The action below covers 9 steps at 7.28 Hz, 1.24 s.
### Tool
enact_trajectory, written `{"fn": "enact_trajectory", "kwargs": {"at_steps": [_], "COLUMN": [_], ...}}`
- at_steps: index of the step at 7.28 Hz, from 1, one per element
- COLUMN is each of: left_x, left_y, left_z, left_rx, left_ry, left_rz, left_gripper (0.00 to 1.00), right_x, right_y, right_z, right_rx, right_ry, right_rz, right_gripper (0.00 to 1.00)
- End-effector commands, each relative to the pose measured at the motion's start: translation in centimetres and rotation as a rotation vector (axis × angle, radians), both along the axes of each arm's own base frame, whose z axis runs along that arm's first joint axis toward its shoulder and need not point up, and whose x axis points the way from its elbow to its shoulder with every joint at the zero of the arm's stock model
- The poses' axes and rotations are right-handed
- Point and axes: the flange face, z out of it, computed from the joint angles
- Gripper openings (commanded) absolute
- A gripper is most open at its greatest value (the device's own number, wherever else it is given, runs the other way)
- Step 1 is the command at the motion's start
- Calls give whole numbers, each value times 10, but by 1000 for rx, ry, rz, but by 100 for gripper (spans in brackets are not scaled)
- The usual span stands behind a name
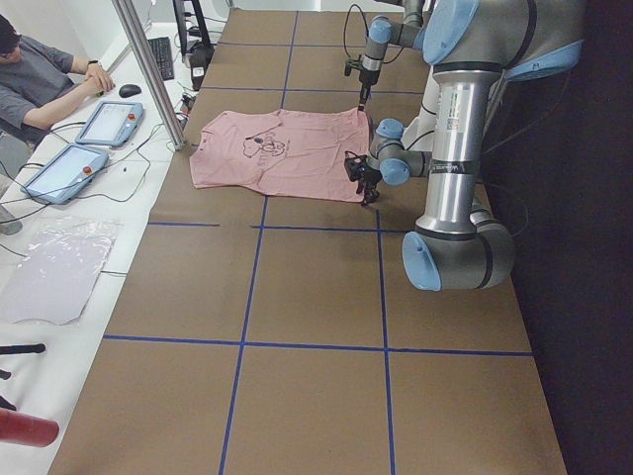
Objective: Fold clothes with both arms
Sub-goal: 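Grasp the hem corners with both grippers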
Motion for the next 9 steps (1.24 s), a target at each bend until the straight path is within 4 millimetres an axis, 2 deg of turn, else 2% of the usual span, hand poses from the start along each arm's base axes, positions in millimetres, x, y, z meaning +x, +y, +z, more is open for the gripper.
{"fn": "enact_trajectory", "kwargs": {"at_steps": [1, 3, 4, 5, 6, 7, 8, 9], "left_x": [-2, -6, -6, -13, -24, -35, -44, -43], "left_y": [0, 0, 1, 2, 4, 6, 8, 15], "left_z": [-4, -9, -9, -20, -37, -50, -65, -71], "left_rx": [3, 5, 2, 5, 7, 8, 14, 12], "left_ry": [7, 13, 1, 11, 20, 16, 44, 58], "left_rz": [-1, 1, 1, 2, 4, 5, 8, 19], "left_gripper": [16, 14, 7, 0, 0, 0, 0, 0], "right_x": [0, 1, 1, 2, 9, 23, 42, 60], "right_y": [-1, -2, -2, -3, -4, -4, -1, 6], "right_z": [3, 2, 1, 1, -4, -10, -5, -3], "right_rx": [2, 0, 1, -1, -5, -3, -29, -44], "right_ry": [7, 5, 3, 1, -12, -31, -32, -38], "right_rz": [-1, 0, 0, -1, -4, -6, -29, -50], "right_gripper": [0, 0, 0, 0, 0, 0, 0, 0]}}
